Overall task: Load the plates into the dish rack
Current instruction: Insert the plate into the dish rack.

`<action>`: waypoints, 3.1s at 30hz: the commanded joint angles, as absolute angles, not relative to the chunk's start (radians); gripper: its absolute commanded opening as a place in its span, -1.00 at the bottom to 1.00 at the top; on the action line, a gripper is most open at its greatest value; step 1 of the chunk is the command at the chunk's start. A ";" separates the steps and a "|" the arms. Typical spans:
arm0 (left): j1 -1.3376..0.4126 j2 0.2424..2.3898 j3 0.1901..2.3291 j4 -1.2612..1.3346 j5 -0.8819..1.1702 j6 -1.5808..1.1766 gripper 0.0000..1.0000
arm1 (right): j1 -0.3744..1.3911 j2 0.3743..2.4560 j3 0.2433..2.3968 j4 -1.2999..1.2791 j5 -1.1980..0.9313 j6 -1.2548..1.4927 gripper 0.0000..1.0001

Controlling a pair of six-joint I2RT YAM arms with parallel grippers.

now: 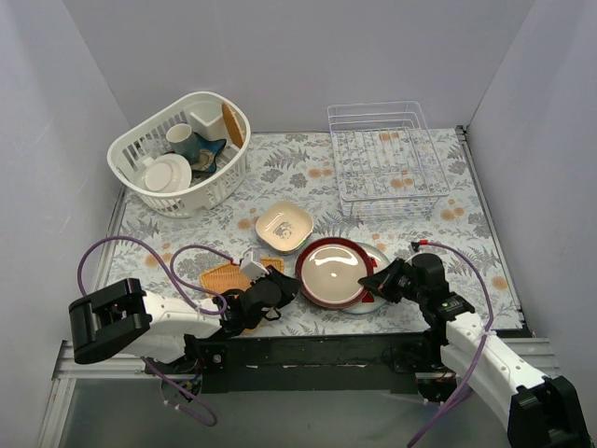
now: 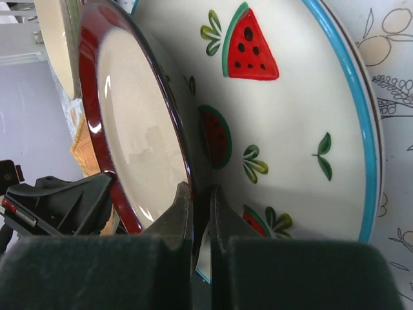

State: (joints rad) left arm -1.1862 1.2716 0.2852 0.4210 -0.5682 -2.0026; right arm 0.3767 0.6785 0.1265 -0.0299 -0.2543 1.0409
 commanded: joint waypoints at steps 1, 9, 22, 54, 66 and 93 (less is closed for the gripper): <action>-1.195 1.259 0.287 0.451 -0.551 -2.491 -1.00 | 0.382 0.704 0.086 -0.120 -0.195 1.029 -0.97; -1.193 1.288 0.293 0.505 -0.541 -2.474 0.22 | 0.382 0.670 0.072 -0.130 -0.193 1.034 -0.97; -1.187 1.440 0.357 0.621 -0.482 -2.450 -0.01 | 0.380 0.653 0.051 -0.098 -0.256 1.046 -0.97; -1.172 1.227 0.482 0.477 -0.451 -2.307 -1.00 | 0.380 0.488 0.423 -0.400 -0.104 0.839 0.05; -0.916 0.895 0.531 0.288 -0.175 -1.997 -1.00 | 0.380 0.658 0.564 -0.201 -0.205 0.729 0.07; -0.539 0.919 0.566 0.437 0.305 -1.827 -1.00 | 0.377 0.880 0.571 0.193 -0.522 0.784 0.42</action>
State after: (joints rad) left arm -0.5770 0.9207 0.4992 0.1986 0.1913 -1.7954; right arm 0.3790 0.8612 0.5858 0.1001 -0.4599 0.7631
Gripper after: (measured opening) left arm 0.232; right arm 0.709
